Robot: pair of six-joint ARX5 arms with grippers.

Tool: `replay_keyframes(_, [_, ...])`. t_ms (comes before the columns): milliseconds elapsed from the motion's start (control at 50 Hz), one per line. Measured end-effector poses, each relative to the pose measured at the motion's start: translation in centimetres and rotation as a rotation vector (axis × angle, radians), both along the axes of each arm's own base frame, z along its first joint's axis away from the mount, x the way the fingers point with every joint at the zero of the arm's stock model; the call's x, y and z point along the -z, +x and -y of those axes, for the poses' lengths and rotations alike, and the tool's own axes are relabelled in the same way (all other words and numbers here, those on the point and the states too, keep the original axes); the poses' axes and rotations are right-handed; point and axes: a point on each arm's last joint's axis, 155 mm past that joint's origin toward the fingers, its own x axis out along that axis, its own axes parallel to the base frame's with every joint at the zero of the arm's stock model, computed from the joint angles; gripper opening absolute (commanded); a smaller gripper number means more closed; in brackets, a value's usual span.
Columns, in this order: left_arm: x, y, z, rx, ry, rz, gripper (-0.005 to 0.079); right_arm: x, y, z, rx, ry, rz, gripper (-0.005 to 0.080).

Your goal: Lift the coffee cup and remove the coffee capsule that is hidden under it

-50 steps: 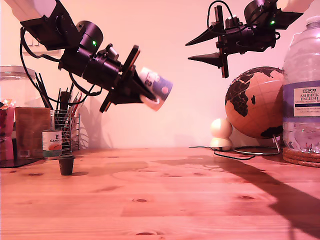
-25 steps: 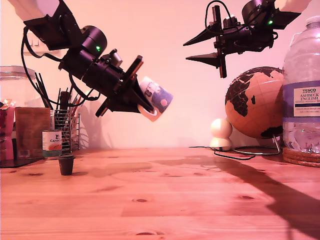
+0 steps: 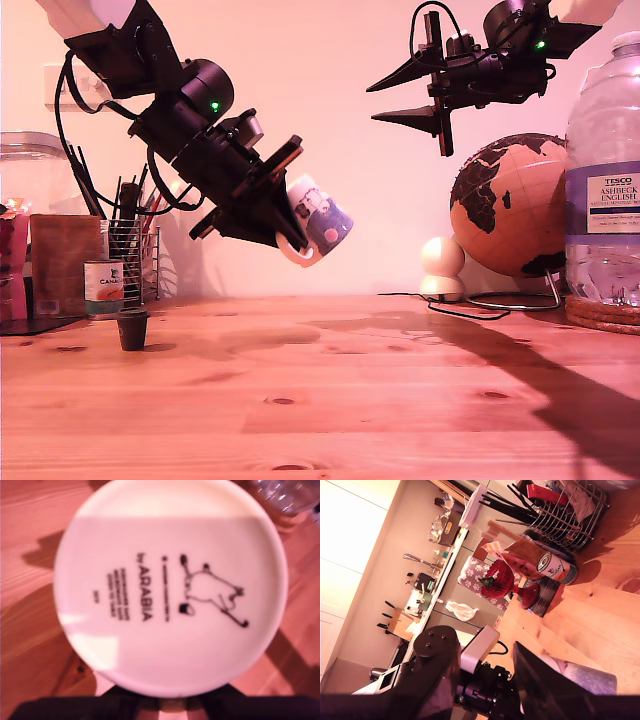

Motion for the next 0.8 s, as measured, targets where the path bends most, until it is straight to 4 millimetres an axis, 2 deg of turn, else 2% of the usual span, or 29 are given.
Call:
replay_keyframes(360, [1.4, -0.7, -0.4, 0.01, 0.091, 0.001, -0.0022, 0.0, 0.0, 0.0, 0.0, 0.0, 0.0, 0.0304])
replay_keyframes(620, [3.8, -1.1, 0.2, 0.026, 0.187, 0.015, -0.0022, 0.0, 0.0, 0.0, 0.0, 0.0, 0.0, 0.0304])
replay_keyframes(800, [4.7, -1.2, -0.6, 0.018, 0.262, 0.02, -0.0022, 0.0, 0.0, 0.0, 0.0, 0.0, 0.0, 0.0304])
